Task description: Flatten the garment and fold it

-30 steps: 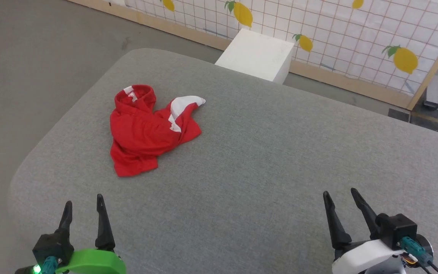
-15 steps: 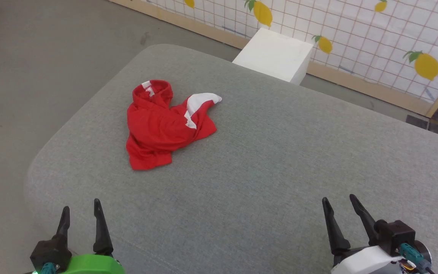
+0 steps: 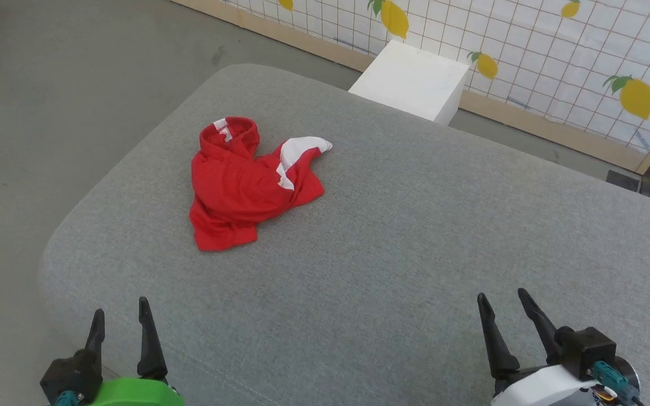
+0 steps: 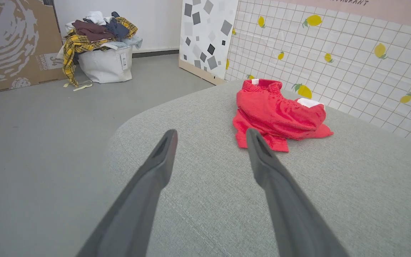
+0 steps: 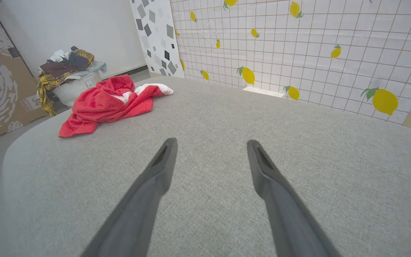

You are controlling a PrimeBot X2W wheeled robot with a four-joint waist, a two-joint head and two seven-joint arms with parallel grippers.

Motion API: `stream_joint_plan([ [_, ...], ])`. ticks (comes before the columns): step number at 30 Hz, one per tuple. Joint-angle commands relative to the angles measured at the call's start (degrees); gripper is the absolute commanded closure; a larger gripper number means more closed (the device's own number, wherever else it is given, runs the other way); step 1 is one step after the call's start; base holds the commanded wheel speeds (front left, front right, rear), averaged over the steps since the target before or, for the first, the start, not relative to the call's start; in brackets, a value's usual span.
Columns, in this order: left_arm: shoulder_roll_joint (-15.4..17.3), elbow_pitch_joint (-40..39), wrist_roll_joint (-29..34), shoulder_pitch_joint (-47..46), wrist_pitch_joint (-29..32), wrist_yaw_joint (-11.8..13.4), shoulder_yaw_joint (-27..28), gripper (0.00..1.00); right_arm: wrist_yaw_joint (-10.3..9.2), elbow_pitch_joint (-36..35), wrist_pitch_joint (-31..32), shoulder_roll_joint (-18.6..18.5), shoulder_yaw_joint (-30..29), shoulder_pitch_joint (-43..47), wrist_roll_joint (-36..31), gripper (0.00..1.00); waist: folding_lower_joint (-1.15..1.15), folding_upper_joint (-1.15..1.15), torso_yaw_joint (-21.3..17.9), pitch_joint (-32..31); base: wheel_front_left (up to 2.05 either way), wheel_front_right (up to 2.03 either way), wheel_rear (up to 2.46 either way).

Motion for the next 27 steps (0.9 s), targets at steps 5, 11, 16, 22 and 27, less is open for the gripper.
stream_joint_plan([
  [5, 2.04, 5.02, -3.63, -8.17, 1.58, -4.02, 0.84, 0.0, -0.08, 0.01, -0.27, -0.04, 0.08, -0.99, -0.99, 0.0, 0.0, 0.52, -1.28, 2.56, 0.0, 0.0, 0.0],
  [11, 6.93, 12.52, -11.34, -23.18, 12.3, -7.88, 1.49, 0.0, -0.08, -1.21, 1.27, -0.04, -0.46, -3.71, -4.03, 0.0, 0.0, 0.52, -5.41, 7.53, 0.0, 0.0, 0.0],
  [16, 11.36, 19.47, -18.68, -34.16, 23.57, -9.06, 1.28, 0.0, -0.08, -3.59, 3.35, -0.04, -2.15, -4.61, -6.77, 0.0, 0.0, 0.52, -9.78, 12.53, 0.0, 0.0, 0.0],
  [22, 16.26, 26.9, -23.37, -42.28, 33.4, -9.31, 1.08, 0.0, -0.08, -7.75, 5.13, -0.04, -5.07, -4.35, -8.52, 0.0, 0.0, 0.52, -13.95, 18.16, 0.0, 0.0, 0.0],
  [27, 18.27, 31.48, -25.34, -44.8, 37.86, -9.4, -0.17, 0.0, -0.08, -10.49, 6.23, -0.04, -5.94, -4.09, -9.44, 0.0, 0.0, 0.52, -15.94, 22.15, 0.0, 0.0, 0.0],
])
